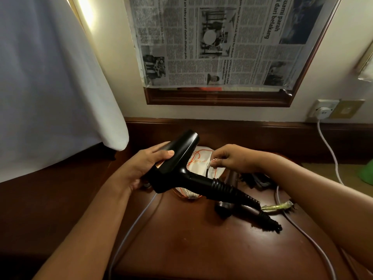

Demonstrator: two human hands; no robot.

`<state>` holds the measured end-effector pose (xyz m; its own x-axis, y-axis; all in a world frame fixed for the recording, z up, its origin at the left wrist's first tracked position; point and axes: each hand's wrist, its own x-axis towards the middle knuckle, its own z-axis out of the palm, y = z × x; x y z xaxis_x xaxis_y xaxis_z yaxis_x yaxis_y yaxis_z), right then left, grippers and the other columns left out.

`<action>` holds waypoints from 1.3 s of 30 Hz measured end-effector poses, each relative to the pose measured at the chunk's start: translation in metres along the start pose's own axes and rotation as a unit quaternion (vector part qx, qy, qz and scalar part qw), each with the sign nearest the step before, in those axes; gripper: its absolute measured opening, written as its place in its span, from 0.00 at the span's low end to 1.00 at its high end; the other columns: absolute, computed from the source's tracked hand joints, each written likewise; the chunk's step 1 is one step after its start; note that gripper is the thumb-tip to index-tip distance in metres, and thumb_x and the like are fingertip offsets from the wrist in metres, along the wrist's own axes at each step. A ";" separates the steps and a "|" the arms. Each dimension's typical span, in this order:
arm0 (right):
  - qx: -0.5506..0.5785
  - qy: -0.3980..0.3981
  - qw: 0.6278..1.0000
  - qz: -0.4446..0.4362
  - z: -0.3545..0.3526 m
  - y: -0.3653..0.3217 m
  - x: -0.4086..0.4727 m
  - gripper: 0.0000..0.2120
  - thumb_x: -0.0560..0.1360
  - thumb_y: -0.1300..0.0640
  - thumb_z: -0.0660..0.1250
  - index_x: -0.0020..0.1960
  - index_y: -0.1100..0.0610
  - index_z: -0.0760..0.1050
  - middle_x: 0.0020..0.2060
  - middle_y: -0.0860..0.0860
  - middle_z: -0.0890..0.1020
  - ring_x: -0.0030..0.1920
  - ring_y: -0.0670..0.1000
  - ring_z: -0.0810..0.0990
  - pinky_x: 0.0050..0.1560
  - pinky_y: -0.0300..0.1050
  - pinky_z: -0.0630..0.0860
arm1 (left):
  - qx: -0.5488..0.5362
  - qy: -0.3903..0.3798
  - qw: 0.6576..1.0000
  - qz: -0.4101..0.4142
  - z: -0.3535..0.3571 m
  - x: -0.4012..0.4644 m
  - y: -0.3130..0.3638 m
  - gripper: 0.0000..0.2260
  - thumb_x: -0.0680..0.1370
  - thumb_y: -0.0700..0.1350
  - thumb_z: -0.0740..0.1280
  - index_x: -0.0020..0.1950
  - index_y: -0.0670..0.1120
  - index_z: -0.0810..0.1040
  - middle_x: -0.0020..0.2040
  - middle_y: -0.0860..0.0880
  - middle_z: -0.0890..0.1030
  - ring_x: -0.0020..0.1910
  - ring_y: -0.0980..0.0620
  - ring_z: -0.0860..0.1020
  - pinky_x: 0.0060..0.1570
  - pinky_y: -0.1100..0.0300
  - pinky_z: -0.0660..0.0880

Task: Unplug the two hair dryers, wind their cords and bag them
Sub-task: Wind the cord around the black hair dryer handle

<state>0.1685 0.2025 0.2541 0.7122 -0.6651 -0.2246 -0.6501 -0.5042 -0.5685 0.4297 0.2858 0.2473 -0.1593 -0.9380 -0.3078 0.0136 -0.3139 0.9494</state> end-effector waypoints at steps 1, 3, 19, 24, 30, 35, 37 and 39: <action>0.007 0.012 1.000 -0.006 -0.002 -0.001 -0.001 0.07 0.78 0.54 0.65 0.45 0.54 0.80 0.42 0.49 0.82 0.46 0.49 0.79 0.50 0.46 0.75 | 0.009 0.033 0.999 0.012 0.004 0.000 0.000 0.24 0.71 0.48 0.73 0.67 0.53 0.75 0.59 0.42 0.81 0.54 0.44 0.82 0.50 0.54 0.79; 0.017 0.040 0.999 -0.012 -0.004 -0.002 -0.002 0.04 0.76 0.55 0.68 0.43 0.49 0.81 0.39 0.45 0.82 0.44 0.45 0.79 0.49 0.44 0.75 | 0.034 0.087 0.995 0.035 0.013 -0.002 -0.001 0.21 0.73 0.46 0.71 0.66 0.53 0.75 0.57 0.45 0.81 0.48 0.50 0.83 0.40 0.62 0.79; -0.076 0.131 0.989 -0.001 0.014 -0.020 -0.024 0.11 0.75 0.55 0.69 0.55 0.57 0.82 0.48 0.50 0.84 0.46 0.45 0.80 0.46 0.36 0.75 | 0.019 0.277 0.955 0.109 0.039 0.008 -0.031 0.22 0.74 0.44 0.71 0.67 0.49 0.74 0.56 0.47 0.79 0.48 0.53 0.80 0.39 0.65 0.77; -0.075 0.162 0.983 0.030 0.026 -0.029 -0.033 0.12 0.78 0.54 0.62 0.52 0.60 0.80 0.46 0.53 0.83 0.47 0.52 0.79 0.50 0.50 0.76 | 0.015 0.320 0.938 0.132 0.043 0.011 -0.033 0.27 0.68 0.51 0.73 0.67 0.52 0.74 0.55 0.50 0.79 0.51 0.51 0.81 0.50 0.56 0.79; 0.258 0.210 0.934 0.128 0.052 -0.027 -0.039 0.14 0.76 0.67 0.55 0.51 0.60 0.78 0.32 0.52 0.74 0.32 0.50 0.72 0.36 0.45 0.70 | -0.040 0.357 0.921 0.151 0.046 0.013 -0.037 0.22 0.73 0.45 0.73 0.66 0.51 0.74 0.56 0.48 0.79 0.50 0.50 0.81 0.44 0.59 0.79; 0.362 0.232 0.895 0.119 0.077 -0.018 -0.043 0.10 0.79 0.67 0.57 0.49 0.58 0.76 0.31 0.52 0.81 0.38 0.55 0.81 0.47 0.50 0.77 | -0.138 0.362 0.913 0.128 0.044 0.014 -0.042 0.20 0.72 0.44 0.73 0.63 0.52 0.75 0.54 0.46 0.81 0.48 0.49 0.82 0.41 0.56 0.80; 0.370 0.239 0.891 0.111 0.088 -0.015 -0.042 0.08 0.79 0.65 0.59 0.50 0.58 0.76 0.32 0.51 0.83 0.41 0.55 0.83 0.54 0.54 0.79 | -0.161 0.362 0.912 0.105 0.042 0.016 -0.045 0.18 0.72 0.44 0.74 0.61 0.53 0.77 0.55 0.45 0.81 0.50 0.47 0.82 0.47 0.50 0.81; 0.397 0.247 0.877 0.111 0.096 -0.012 -0.040 0.07 0.79 0.64 0.60 0.49 0.59 0.77 0.33 0.52 0.83 0.43 0.56 0.84 0.55 0.57 0.78 | -0.180 0.360 0.911 0.089 0.041 0.017 -0.049 0.15 0.71 0.44 0.74 0.56 0.53 0.79 0.54 0.44 0.82 0.51 0.45 0.82 0.51 0.43 0.80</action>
<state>0.1734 0.2883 0.1944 0.2621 -0.9546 -0.1413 -0.2296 0.0805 -0.9699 0.3859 0.2913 0.1981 0.5639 -0.7914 -0.2360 0.3198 -0.0542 0.9459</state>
